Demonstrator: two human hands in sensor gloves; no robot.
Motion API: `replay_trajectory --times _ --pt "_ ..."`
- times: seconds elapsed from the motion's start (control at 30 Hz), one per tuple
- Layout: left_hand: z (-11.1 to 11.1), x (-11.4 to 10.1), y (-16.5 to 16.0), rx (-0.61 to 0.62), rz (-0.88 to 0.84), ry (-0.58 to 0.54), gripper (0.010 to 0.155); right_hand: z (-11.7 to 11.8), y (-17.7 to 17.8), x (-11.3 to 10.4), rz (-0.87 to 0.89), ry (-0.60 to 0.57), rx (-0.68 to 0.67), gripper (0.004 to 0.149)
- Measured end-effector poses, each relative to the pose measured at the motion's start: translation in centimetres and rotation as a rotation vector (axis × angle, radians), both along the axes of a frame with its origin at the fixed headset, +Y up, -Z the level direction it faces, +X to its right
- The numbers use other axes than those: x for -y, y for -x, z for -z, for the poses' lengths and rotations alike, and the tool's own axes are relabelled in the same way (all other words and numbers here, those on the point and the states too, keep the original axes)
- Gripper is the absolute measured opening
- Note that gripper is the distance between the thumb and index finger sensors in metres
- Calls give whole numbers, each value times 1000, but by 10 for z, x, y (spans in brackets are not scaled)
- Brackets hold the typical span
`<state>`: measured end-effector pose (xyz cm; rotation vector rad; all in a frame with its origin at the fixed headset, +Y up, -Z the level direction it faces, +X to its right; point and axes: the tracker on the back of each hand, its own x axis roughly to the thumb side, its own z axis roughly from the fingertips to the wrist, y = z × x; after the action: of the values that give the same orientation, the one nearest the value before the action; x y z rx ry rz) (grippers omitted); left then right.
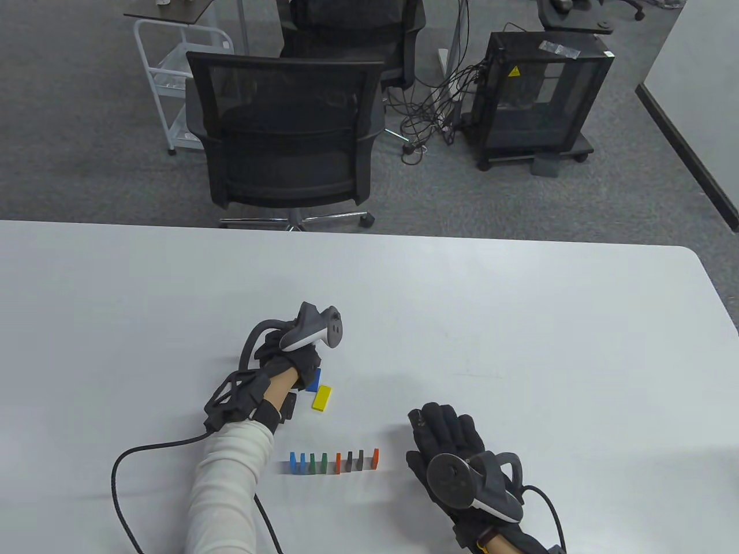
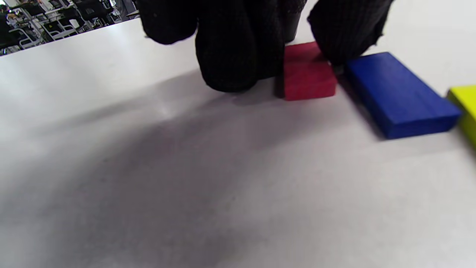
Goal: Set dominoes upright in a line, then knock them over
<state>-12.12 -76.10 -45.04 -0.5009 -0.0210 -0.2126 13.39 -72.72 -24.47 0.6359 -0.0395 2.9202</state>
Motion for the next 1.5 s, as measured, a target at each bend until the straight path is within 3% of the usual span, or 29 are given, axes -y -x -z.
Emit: replay_trajectory --times 0.33,0.57,0.73,0.93,1.03,1.27,1.5 --pt "-6 0 2 59 12 18 69 0 -1 0 12 -6 -3 66" --pt "-21 -15 18 70 -74 -80 55 0 -2 0 14 -8 -4 66" --pt "-51 -34 27 146 -126 -171 55 0 -2 0 17 -5 -1 66" --pt "-108 -65 44 281 -205 -352 53 1 -4 1 16 7 8 66" --pt "-141 -69 58 308 -276 -407 53 1 -4 1 14 6 7 66" --pt "-195 -51 81 326 -389 -407 53 1 -2 4 -4 23 4 66" --pt "-213 -30 79 383 -410 -355 52 3 -3 6 -4 43 18 66"
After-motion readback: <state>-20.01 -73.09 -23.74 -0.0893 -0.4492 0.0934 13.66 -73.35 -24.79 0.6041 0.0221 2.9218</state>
